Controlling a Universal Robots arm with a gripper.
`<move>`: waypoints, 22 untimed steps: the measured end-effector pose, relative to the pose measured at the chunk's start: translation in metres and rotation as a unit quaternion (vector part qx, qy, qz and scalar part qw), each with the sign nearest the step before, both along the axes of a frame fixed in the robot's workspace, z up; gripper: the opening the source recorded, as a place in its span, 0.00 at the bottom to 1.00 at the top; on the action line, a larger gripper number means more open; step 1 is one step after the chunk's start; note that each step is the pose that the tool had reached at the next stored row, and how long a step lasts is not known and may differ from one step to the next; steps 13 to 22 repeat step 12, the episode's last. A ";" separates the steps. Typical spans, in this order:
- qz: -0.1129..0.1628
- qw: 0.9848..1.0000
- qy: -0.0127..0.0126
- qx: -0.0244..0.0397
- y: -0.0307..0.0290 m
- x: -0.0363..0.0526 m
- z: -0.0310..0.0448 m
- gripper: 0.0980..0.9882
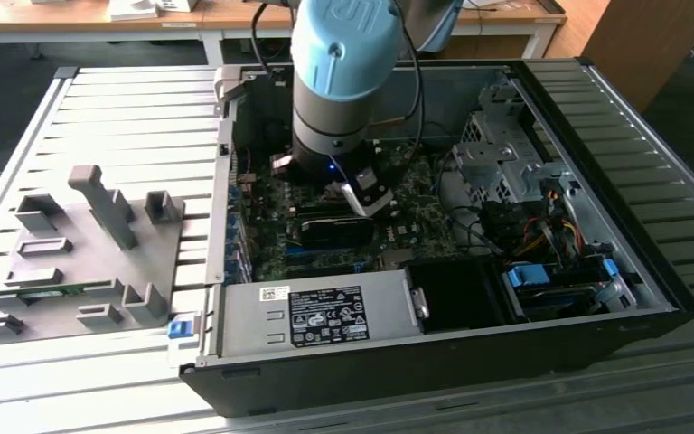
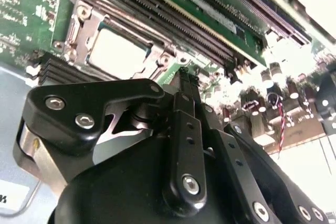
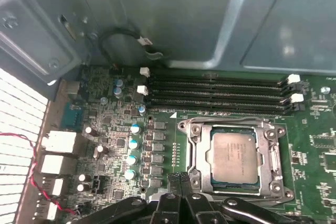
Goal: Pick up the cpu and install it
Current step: 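Install the second cpu locking lever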
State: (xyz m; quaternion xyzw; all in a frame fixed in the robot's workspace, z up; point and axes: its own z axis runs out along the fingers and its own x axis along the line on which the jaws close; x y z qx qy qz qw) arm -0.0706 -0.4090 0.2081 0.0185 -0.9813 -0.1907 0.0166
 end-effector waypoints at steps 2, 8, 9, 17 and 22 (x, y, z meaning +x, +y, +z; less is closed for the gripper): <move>0.000 1.000 0.000 0.001 0.0000 0.0000 0.0030 0.01; 0.000 1.000 0.000 0.003 0.0000 0.0000 0.0148 0.01; 0.000 1.000 0.000 0.004 0.0000 0.0000 0.0169 0.01; 0.000 1.000 0.000 0.004 0.0000 0.0000 0.0202 0.01; 0.000 1.000 0.000 0.004 0.0000 0.0000 0.0202 0.01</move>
